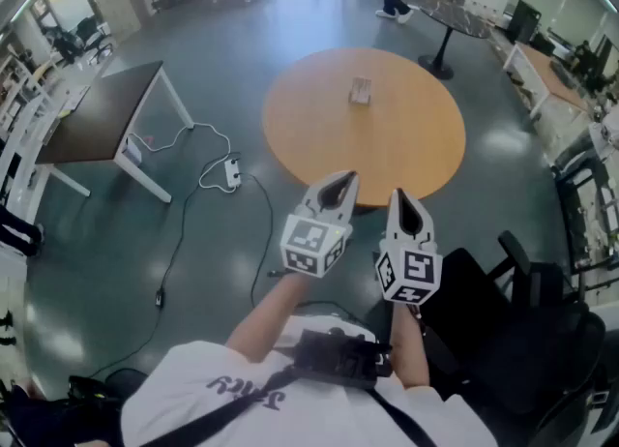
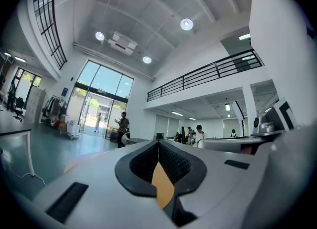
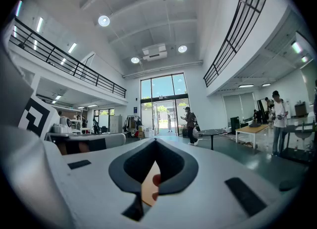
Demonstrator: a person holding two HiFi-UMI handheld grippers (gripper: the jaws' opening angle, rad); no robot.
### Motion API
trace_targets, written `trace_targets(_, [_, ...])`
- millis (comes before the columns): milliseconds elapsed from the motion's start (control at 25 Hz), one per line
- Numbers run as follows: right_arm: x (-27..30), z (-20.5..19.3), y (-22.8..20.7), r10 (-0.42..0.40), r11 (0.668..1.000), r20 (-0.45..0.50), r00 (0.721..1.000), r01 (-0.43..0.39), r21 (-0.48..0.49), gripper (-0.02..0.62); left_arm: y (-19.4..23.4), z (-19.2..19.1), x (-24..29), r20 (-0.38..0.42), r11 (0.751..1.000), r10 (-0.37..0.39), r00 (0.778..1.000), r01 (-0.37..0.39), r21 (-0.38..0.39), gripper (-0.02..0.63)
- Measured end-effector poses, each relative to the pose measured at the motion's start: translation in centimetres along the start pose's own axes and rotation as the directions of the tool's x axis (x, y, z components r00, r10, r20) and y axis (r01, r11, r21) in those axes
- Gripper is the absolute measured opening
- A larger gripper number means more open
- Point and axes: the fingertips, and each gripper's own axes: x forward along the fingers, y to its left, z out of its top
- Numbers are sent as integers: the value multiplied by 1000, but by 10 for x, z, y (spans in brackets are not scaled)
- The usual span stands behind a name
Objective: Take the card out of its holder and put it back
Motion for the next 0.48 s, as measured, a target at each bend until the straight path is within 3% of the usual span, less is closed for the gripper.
trace_targets(240, [-13, -26, -10, 7, 997, -32, 999, -5, 72, 20, -27, -23, -14, -33, 1000, 2, 999, -2, 3, 9])
trace_targets(480, [1, -33, 3, 45, 994, -26, 999, -43, 96, 20, -4, -36, -2, -57, 1000, 21, 998, -22, -16, 9])
